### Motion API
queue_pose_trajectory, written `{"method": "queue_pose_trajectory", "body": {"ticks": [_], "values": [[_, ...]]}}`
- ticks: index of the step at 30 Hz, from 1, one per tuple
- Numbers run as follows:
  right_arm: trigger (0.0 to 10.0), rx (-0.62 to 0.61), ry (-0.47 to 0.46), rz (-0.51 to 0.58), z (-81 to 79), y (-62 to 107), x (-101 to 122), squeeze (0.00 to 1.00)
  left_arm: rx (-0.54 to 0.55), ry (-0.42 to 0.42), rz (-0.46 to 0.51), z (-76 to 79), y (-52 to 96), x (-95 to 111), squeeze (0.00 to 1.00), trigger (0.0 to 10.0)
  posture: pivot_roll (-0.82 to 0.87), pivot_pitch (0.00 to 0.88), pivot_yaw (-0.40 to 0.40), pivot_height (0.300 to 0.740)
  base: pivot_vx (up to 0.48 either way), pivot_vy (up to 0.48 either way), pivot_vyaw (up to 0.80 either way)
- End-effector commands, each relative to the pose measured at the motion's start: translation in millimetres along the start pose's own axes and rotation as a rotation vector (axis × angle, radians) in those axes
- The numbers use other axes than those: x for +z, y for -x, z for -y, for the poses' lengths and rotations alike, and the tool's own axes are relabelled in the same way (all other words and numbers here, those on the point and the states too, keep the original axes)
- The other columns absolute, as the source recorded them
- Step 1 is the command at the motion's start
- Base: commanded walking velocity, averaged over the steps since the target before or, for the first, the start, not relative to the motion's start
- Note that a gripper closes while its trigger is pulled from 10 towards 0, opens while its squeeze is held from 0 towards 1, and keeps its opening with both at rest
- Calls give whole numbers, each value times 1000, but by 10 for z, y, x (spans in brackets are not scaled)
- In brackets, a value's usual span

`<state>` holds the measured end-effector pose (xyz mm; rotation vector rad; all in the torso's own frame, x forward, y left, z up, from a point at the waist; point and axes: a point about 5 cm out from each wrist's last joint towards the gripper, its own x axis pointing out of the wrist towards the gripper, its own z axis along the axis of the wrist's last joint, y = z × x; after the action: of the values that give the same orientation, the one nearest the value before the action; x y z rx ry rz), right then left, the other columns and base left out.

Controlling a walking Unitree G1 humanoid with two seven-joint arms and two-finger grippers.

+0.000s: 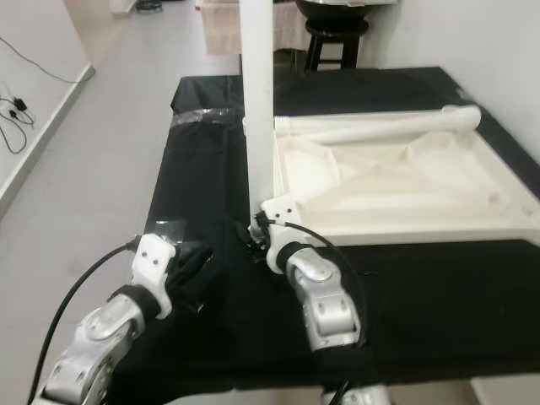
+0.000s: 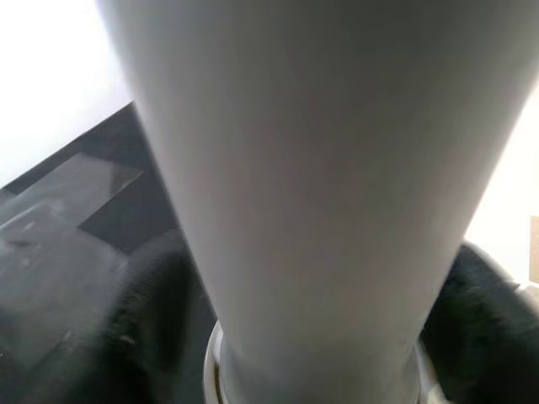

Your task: Building children table

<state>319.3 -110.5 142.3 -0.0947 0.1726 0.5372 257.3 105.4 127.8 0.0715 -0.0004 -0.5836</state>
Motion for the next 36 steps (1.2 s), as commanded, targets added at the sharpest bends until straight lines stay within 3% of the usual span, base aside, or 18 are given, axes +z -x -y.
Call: {"method": "queue_pose_trajectory", "body": {"ticks": [1,2,3,6,10,11,12,13,20,28,31,32,34,36], "values": [[10000,80,5,47,-48,-63,158,882,2,17,-20,-7,20,-43,0,10000,3,113,28,740,0,0,0],[10000,277,61,115,38,-94,395,0,0,19,-18,-7,12,-40,0,10000,2,112,24,740,0,0,0],[10000,277,61,115,38,-94,395,0,0,19,-18,-7,12,-40,0,10000,2,112,24,740,0,0,0],[10000,470,141,113,118,-93,474,0,2,19,-16,-6,6,-37,0,10000,10,108,15,740,0,0,0],[10000,500,162,97,178,-127,491,0,4,20,-15,-3,2,-36,0,10000,15,107,9,740,0,0,0],[5333,508,152,96,209,-156,519,0,6,20,-14,0,1,-36,0,10000,16,107,7,740,0,0,0],[5333,508,152,96,209,-156,519,0,6,20,-14,0,1,-36,0,10000,16,107,7,740,0,0,0],[0,505,133,104,237,-191,557,0,8,21,-13,4,0,-34,0,10000,19,109,7,740,0,0,0],[0,546,95,67,307,-254,513,0,3,29,-12,28,3,-32,0,10000,24,115,6,740,0,0,0],[0,509,98,96,359,-203,443,0,3,32,-11,25,12,-25,0,10000,22,127,5,740,0,0,0],[0,402,88,93,360,-180,371,0,4,31,-11,16,18,-24,0,10000,21,127,7,740,0,0,0],[0,298,71,74,337,-179,311,0,4,30,-11,10,23,-23,0,10000,28,133,2,740,0,0,0],[0,-167,-169,44,240,-148,81,0,7,28,-11,-10,34,-18,0,10000,15,138,10,740,0,0,0],[0,-206,-93,-61,-180,2,-197,0,6,28,-11,-11,36,-15,0,10000,16,142,12,740,0,0,0]]}}
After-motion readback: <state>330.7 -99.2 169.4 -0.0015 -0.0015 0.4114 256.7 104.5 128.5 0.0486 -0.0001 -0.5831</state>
